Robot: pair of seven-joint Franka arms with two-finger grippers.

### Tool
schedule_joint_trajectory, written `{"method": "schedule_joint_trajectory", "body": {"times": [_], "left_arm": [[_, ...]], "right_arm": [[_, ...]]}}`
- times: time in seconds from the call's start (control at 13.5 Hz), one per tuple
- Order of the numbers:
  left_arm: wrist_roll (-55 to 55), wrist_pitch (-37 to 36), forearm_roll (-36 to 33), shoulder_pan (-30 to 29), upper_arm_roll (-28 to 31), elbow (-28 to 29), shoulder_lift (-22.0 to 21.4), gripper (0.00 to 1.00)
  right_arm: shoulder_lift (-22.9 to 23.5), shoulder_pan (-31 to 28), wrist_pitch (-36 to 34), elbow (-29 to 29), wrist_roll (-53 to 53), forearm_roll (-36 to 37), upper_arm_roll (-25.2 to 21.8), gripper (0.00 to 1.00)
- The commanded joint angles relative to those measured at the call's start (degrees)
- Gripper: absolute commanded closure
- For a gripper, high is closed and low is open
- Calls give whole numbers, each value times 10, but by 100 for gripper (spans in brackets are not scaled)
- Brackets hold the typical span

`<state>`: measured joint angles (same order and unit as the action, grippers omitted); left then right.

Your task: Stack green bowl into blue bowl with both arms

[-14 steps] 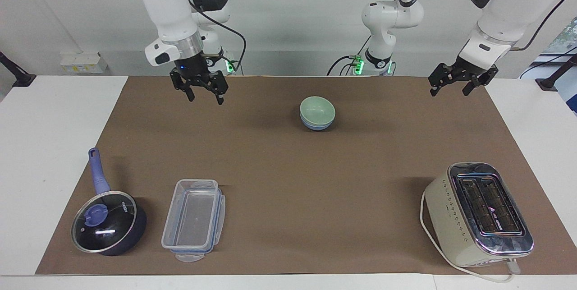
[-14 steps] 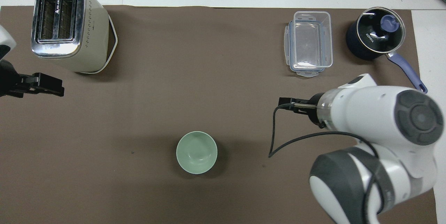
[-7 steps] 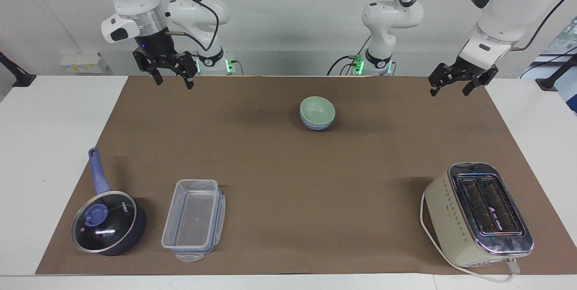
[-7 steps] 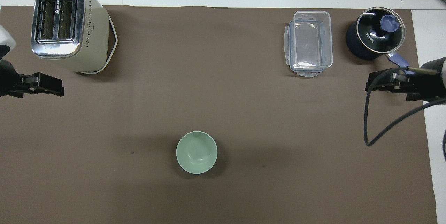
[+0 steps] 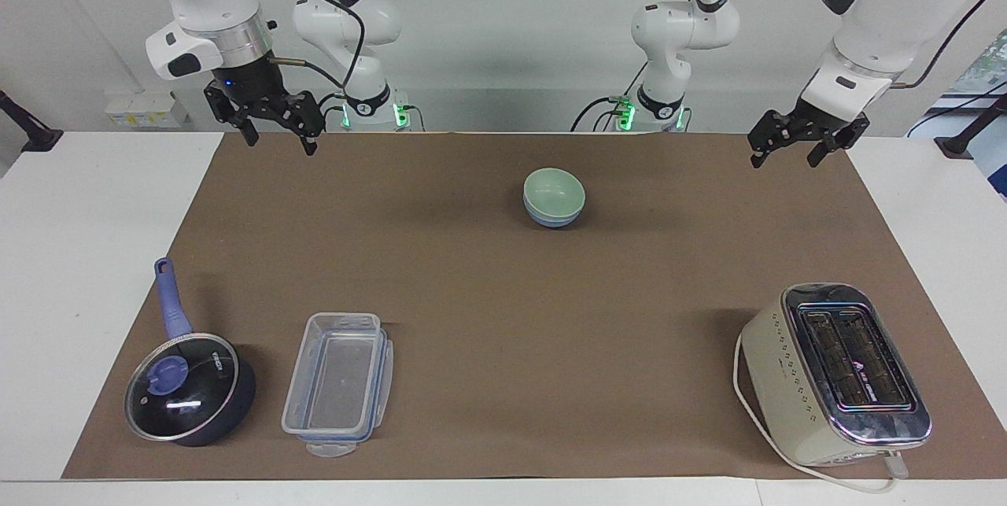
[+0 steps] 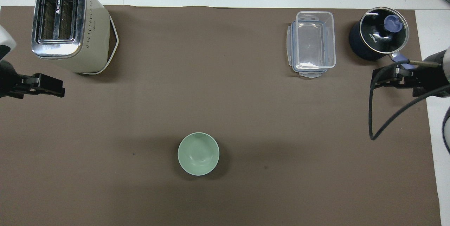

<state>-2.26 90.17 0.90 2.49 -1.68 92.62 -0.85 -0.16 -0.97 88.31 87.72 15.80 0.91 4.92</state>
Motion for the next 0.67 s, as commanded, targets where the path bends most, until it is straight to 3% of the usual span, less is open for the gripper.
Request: {"method": "schedule_joint_trajectory", "body": {"times": [0.0,0.59], "left_arm": [[-6,-7,-9,-2,-2,-1,-3,0],[-6,-7,-9,-2,-2,-1,-3,0]], "right_arm": [[0,-6,-12,-6,-11,0,5,0],[-1,-5,-6,-5,-7,-3,6,0]]}}
